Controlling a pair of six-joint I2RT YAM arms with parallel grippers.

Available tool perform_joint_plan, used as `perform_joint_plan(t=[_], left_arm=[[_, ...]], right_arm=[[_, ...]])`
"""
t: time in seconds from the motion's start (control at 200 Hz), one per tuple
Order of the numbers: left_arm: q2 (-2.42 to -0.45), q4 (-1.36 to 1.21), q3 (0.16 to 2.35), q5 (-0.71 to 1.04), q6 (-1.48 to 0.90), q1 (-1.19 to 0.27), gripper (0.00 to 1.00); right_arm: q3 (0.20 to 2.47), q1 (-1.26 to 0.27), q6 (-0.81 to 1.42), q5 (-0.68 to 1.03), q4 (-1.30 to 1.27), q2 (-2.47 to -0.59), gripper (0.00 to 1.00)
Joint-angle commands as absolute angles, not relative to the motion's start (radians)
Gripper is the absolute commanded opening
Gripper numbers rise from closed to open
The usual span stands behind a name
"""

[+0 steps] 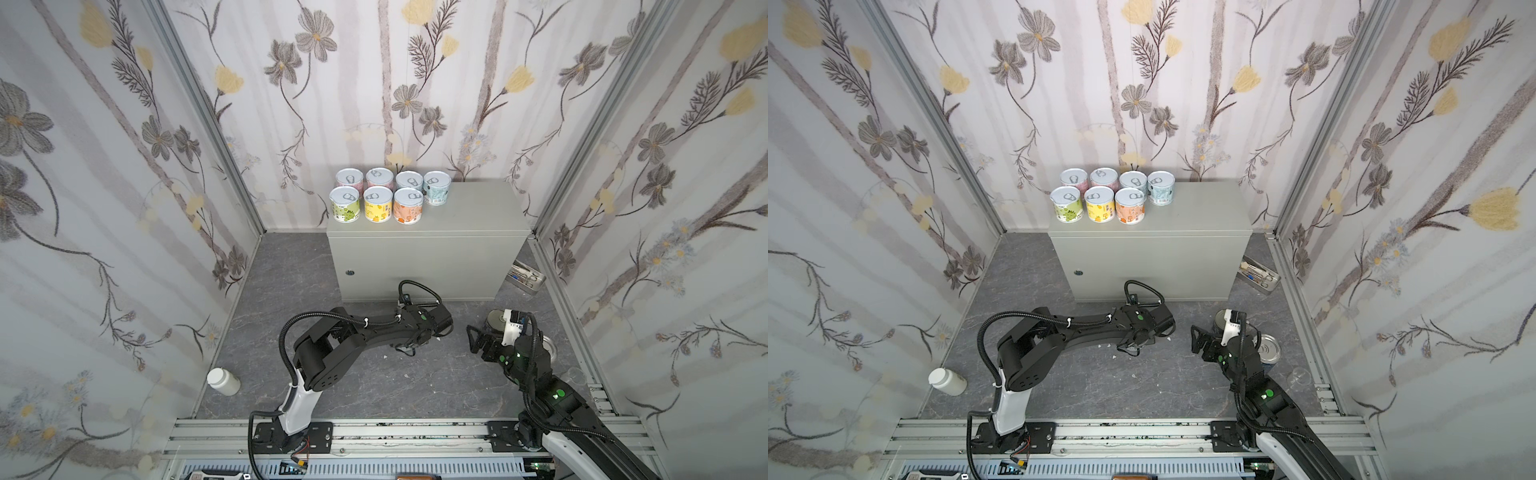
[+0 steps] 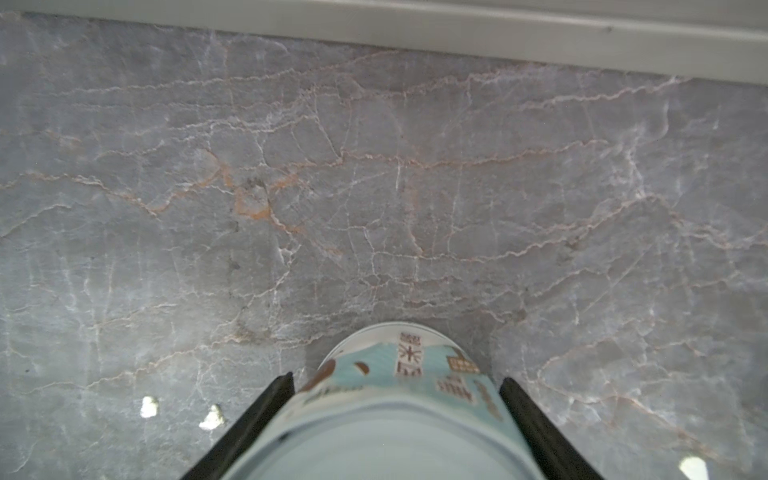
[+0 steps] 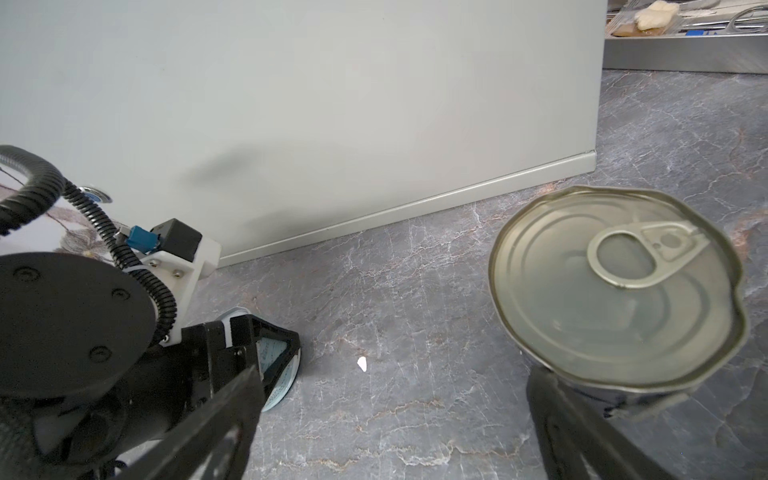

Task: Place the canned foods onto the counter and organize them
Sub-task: 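Carry the can toward the cabinet front and set it down while the right gripper lowers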

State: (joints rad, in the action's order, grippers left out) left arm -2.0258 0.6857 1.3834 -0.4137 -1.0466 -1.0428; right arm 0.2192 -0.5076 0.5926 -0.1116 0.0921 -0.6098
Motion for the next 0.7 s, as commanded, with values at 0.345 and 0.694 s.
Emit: perform_joint_plan(t=[0.345, 0.694], left_arm=[[-1.908, 0.747, 1.379, -0.505, -1.038, -1.05, 1.0], [-1.619, 0.845, 1.325, -0.636, -0.998, -1.025, 1.0]], right_arm=[[0.217, -0.677, 0.524, -0.17, 0.039, -0.615, 1.0], [0.203, -0.87, 0.511, -0.205, -0.055, -0.749, 1.0]])
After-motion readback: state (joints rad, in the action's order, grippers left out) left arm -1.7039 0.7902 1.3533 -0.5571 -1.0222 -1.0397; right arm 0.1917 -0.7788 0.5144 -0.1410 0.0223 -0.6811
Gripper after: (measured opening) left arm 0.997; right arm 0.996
